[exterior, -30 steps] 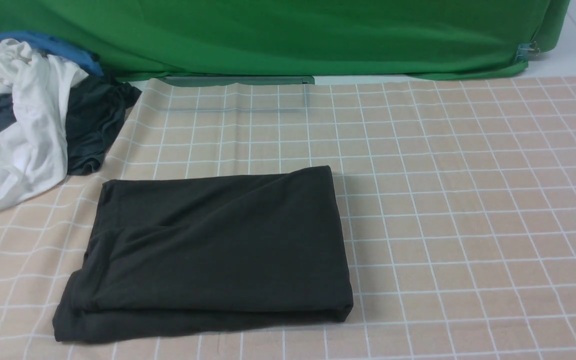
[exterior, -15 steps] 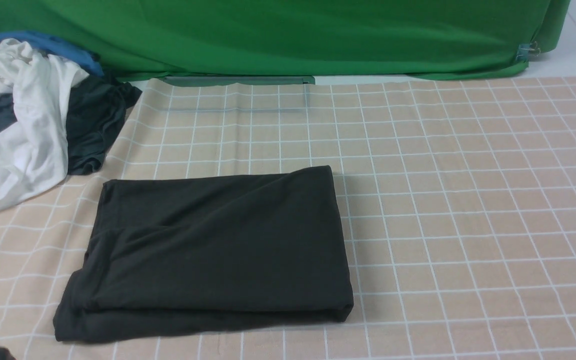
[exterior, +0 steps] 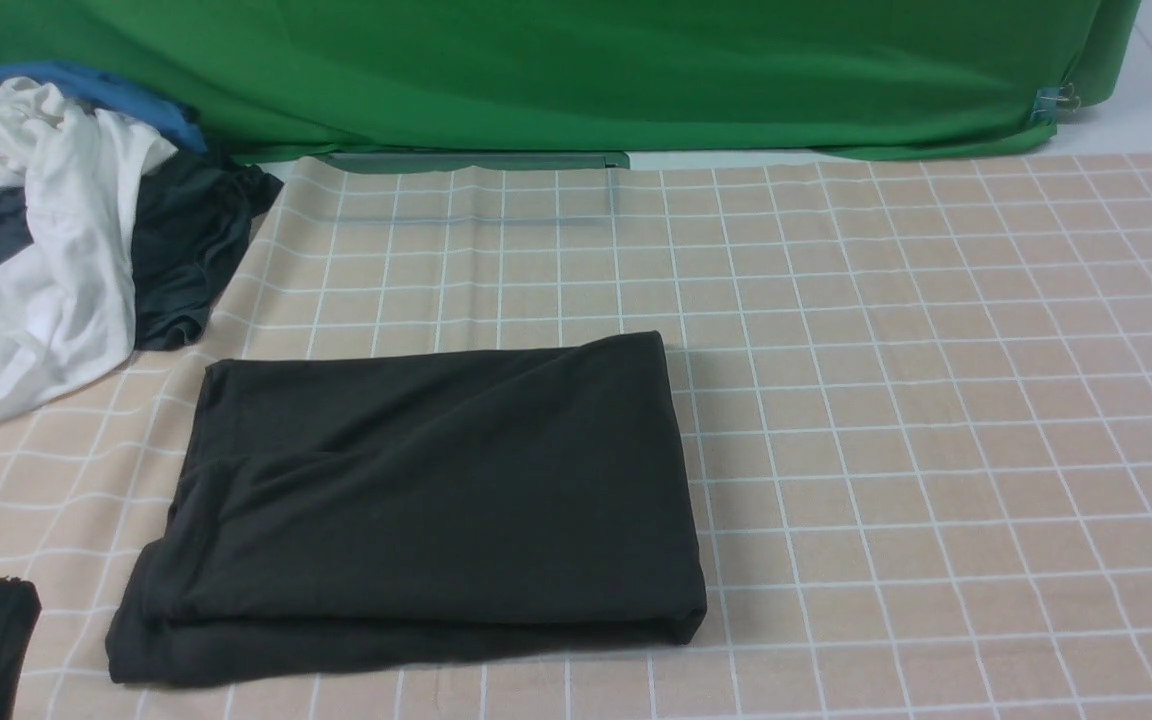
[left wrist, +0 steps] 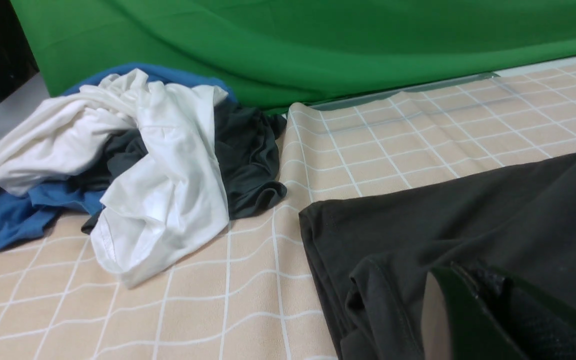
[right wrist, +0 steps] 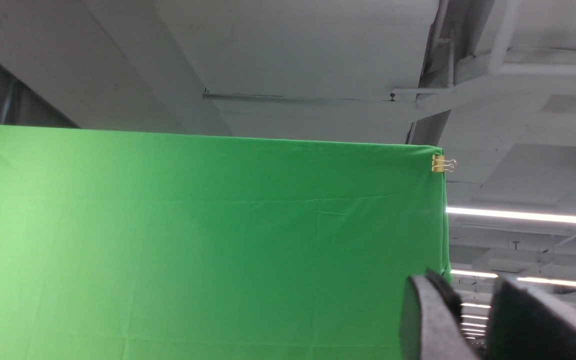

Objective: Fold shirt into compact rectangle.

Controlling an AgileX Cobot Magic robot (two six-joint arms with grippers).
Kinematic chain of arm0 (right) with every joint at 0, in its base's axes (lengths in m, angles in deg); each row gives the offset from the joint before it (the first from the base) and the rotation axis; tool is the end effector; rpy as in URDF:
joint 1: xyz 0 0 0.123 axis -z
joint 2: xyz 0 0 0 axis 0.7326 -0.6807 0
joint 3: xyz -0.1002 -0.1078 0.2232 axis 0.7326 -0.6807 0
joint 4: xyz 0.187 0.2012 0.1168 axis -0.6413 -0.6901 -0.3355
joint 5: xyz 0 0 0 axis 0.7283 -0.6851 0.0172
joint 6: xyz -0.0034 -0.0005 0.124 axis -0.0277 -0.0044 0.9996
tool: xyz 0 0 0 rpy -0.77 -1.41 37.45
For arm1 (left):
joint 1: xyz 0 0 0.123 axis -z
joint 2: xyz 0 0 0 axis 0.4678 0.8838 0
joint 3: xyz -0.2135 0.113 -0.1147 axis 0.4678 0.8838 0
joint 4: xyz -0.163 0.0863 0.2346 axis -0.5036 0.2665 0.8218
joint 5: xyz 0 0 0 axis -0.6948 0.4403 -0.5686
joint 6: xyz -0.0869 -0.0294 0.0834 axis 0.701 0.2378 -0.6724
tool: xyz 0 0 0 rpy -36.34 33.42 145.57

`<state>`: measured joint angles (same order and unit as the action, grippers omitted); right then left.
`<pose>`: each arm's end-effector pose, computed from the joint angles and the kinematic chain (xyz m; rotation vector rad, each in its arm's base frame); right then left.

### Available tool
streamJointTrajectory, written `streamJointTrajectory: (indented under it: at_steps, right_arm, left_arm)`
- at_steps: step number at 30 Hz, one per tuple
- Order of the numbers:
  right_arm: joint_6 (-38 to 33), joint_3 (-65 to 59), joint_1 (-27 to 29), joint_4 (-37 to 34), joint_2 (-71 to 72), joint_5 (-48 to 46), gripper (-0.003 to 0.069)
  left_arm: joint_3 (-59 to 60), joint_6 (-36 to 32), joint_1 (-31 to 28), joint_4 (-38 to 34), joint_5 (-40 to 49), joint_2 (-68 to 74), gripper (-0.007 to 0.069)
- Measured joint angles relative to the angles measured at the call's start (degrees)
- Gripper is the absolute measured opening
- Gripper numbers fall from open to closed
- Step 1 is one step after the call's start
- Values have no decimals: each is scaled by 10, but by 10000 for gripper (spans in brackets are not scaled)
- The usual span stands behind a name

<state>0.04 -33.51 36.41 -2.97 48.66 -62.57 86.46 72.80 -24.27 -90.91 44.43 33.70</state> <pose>0.0584 0.0103 0.4303 -0.1216 0.7965 0.0525 0.1534 -0.0117 0.1876 0.2221 1.6823 0.0773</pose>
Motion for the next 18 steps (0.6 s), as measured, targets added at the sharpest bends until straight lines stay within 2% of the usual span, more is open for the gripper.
streamJointTrajectory:
  at_steps: [18]
  right_arm:
    - [0,0,0,0,0,-7,235]
  left_arm:
    - [0,0,0,0,-2,0,18]
